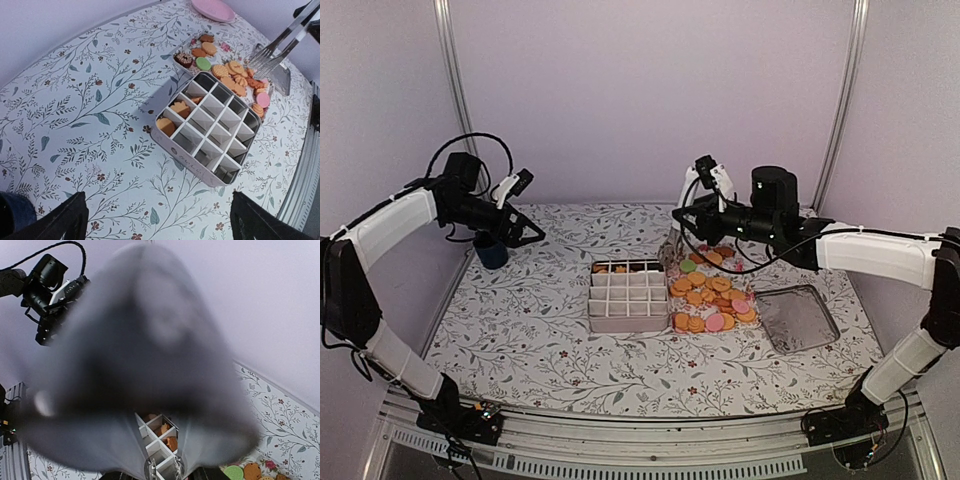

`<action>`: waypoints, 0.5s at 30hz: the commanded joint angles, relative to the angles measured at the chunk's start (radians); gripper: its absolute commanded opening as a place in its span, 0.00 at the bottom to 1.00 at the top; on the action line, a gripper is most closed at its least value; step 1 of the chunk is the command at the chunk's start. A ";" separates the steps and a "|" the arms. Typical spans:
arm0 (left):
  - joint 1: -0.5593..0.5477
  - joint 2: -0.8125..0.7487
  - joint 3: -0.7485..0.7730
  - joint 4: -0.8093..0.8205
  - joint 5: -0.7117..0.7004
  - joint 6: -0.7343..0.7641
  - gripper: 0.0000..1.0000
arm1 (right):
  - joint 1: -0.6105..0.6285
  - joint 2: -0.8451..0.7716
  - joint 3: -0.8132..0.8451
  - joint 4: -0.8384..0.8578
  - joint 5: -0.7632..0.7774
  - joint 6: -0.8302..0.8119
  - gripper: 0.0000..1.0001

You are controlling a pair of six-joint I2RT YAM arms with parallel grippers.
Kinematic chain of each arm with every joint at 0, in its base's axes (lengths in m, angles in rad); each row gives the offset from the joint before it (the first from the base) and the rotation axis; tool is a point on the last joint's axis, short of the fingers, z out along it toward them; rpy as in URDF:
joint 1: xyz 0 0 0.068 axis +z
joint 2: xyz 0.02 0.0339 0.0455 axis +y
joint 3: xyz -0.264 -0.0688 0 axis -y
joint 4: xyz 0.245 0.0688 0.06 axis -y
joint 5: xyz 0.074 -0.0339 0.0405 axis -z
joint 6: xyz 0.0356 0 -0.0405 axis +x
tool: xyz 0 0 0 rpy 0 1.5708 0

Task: Pack the cookies
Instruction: Pass from the left arm to the right, then pick up the fake cookies from the plate.

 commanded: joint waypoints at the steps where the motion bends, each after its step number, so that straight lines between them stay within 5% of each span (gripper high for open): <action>1: 0.024 -0.010 -0.021 0.031 -0.022 -0.022 0.99 | -0.019 0.039 0.016 0.029 0.123 -0.061 0.32; 15: 0.025 -0.013 -0.056 0.068 -0.011 -0.037 0.99 | -0.039 0.263 0.100 0.129 0.361 -0.090 0.35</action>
